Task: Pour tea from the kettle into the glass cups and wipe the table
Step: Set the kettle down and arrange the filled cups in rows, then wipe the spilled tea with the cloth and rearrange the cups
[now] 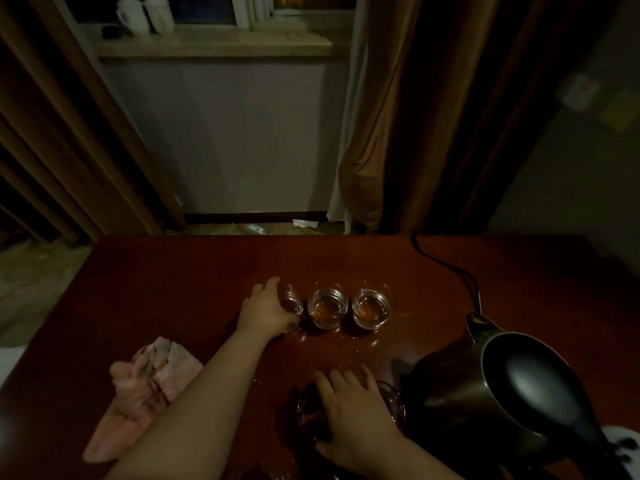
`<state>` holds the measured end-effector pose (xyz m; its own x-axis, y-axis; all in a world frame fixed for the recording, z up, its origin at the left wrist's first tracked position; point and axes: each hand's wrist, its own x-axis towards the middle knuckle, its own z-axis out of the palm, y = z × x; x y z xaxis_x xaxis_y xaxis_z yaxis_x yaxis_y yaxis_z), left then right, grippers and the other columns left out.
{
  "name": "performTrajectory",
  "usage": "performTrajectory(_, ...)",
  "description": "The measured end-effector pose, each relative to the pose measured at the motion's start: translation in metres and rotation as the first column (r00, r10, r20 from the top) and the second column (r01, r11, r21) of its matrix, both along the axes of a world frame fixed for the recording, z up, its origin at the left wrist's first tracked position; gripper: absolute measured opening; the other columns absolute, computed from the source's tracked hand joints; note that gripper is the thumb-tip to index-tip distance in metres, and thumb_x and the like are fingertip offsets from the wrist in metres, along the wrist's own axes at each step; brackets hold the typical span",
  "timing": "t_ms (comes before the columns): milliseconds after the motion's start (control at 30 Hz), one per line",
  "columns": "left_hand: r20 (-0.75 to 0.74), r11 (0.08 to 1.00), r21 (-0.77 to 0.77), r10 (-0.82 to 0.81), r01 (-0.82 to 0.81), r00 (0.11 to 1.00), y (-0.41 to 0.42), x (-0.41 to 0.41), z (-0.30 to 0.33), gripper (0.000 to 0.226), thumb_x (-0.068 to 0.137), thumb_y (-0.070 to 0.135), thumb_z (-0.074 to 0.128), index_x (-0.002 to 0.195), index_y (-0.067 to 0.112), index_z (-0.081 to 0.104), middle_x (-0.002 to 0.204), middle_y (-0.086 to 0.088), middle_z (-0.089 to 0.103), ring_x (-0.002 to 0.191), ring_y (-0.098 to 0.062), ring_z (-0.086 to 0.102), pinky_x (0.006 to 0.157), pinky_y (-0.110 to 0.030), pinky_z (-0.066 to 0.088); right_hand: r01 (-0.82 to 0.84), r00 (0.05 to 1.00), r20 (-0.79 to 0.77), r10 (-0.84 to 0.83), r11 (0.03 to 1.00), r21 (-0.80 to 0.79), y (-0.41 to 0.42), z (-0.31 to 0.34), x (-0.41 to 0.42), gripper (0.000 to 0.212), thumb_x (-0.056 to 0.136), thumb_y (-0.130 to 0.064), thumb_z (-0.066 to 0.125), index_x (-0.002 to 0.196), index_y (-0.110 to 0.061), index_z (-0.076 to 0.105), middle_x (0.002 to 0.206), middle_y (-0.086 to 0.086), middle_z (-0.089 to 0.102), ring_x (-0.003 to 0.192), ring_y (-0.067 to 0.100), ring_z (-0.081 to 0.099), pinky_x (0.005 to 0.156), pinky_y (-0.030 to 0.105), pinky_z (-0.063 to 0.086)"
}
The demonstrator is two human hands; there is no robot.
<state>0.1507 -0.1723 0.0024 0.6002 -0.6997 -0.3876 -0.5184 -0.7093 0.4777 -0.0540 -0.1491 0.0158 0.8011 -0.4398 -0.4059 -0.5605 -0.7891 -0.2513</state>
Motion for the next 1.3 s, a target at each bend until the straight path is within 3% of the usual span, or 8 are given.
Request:
performTrajectory(167, -0.039, 0.994, -0.056, 0.091, -0.094, 0.995, 0.027, -0.013, 0.016, 0.099, 0.078, 0.037, 0.069, 0.149, 0.020, 0.002, 0.157, -0.010, 0.007, 0.142, -0.036, 0.015, 0.114, -0.051, 0.019, 0.030, 0.999, 0.020, -0.030, 1.000, -0.009, 0.002, 0.000, -0.002, 0.090, 0.078, -0.042, 0.063, 0.147, -0.018, 0.011, 0.148, 0.006, 0.032, 0.138, 0.025, 0.026, 0.115, 0.049, -0.002)
performTrajectory(333, -0.194, 0.974, -0.200, 0.067, -0.107, 0.979, 0.112, -0.022, 0.025, 0.069, 0.084, 0.028, 0.066, 0.142, 0.020, 0.029, 0.146, -0.008, 0.034, 0.132, -0.025, 0.037, 0.103, -0.038, 0.038, 0.026, 0.999, 0.040, -0.024, 0.999, -0.044, 0.005, -0.002, -0.004, 0.091, 0.077, -0.049, 0.061, 0.147, -0.018, 0.012, 0.147, 0.004, 0.032, 0.137, 0.024, 0.027, 0.116, 0.047, 0.001)
performTrajectory(467, 0.182, 0.917, -0.290, 0.333, -0.273, 0.925, 0.164, -0.001, 0.005, 0.053, 0.079, 0.015, 0.068, 0.129, 0.015, 0.049, 0.136, -0.014, 0.047, 0.128, -0.032, 0.040, 0.102, -0.048, 0.037, 0.022, 0.999, 0.036, -0.020, 0.998, -0.062, 0.007, -0.004, -0.004, 0.090, 0.077, -0.051, 0.059, 0.146, -0.021, 0.011, 0.146, 0.002, 0.033, 0.135, 0.023, 0.028, 0.116, 0.047, 0.001)
performTrajectory(633, 0.012, 0.893, 0.023, 0.449, -0.449, 0.894, 0.190, 0.044, -0.042, 0.098, 0.072, 0.039, 0.075, 0.144, 0.047, 0.009, 0.157, -0.013, 0.000, 0.139, -0.047, 0.007, 0.105, -0.064, 0.020, 0.047, 0.999, 0.026, -0.045, 0.996, -0.073, 0.008, -0.005, -0.004, 0.091, 0.075, -0.053, 0.060, 0.146, -0.022, 0.012, 0.146, 0.000, 0.033, 0.136, 0.022, 0.027, 0.113, 0.056, -0.005)
performTrajectory(733, 0.017, 0.901, 0.055, 0.431, -0.431, 0.902, 0.185, 0.057, -0.050, 0.081, 0.081, 0.031, 0.066, 0.144, 0.043, 0.016, 0.146, -0.020, 0.028, 0.123, -0.047, 0.036, 0.097, -0.059, 0.037, 0.093, 0.995, -0.015, -0.094, 0.994, -0.058, 0.010, -0.003, -0.005, 0.092, 0.075, -0.053, 0.060, 0.146, -0.028, 0.009, 0.149, -0.003, 0.029, 0.139, 0.026, 0.021, 0.104, 0.072, -0.009)
performTrajectory(967, 0.029, 0.921, -0.249, -0.301, 0.299, 0.953, 0.142, 0.004, -0.008, 0.044, 0.086, 0.005, 0.055, 0.108, 0.042, 0.057, 0.122, 0.010, 0.043, 0.113, -0.009, 0.046, 0.078, -0.008, 0.033, 0.053, 0.998, 0.038, -0.051, 0.996, -0.065, 0.010, 0.001, -0.007, 0.090, 0.073, -0.049, 0.061, 0.145, -0.023, 0.015, 0.145, 0.002, 0.036, 0.137, 0.027, 0.024, 0.114, 0.060, -0.007)
performTrajectory(1067, 0.172, 0.786, -0.079, -0.596, 0.614, 0.785, 0.108, -0.021, -0.005, 0.056, 0.086, 0.003, 0.050, 0.127, 0.041, 0.048, 0.136, 0.013, 0.035, 0.122, -0.009, 0.034, 0.090, -0.013, 0.032, -0.018, 0.995, 0.098, 0.024, 0.998, -0.065, 0.007, 0.000, -0.009, 0.087, 0.070, -0.049, 0.062, 0.142, -0.016, 0.024, 0.140, 0.006, 0.042, 0.130, 0.028, 0.034, 0.117, 0.050, 0.009)
performTrajectory(1300, 0.175, 0.575, 0.005, -0.806, 0.818, 0.565, 0.049, -0.022, -0.008, 0.076, 0.087, 0.004, 0.054, 0.141, 0.044, 0.018, 0.154, 0.008, 0.013, 0.131, -0.018, 0.037, 0.099, -0.031, 0.043, 0.003, 0.983, 0.184, 0.022, 0.991, -0.134, 0.005, -0.013, -0.014, 0.094, 0.034, -0.075, 0.053, 0.112, -0.022, 0.053, 0.095, -0.008, 0.070, 0.087, 0.011, 0.068, 0.082, 0.033, 0.054)
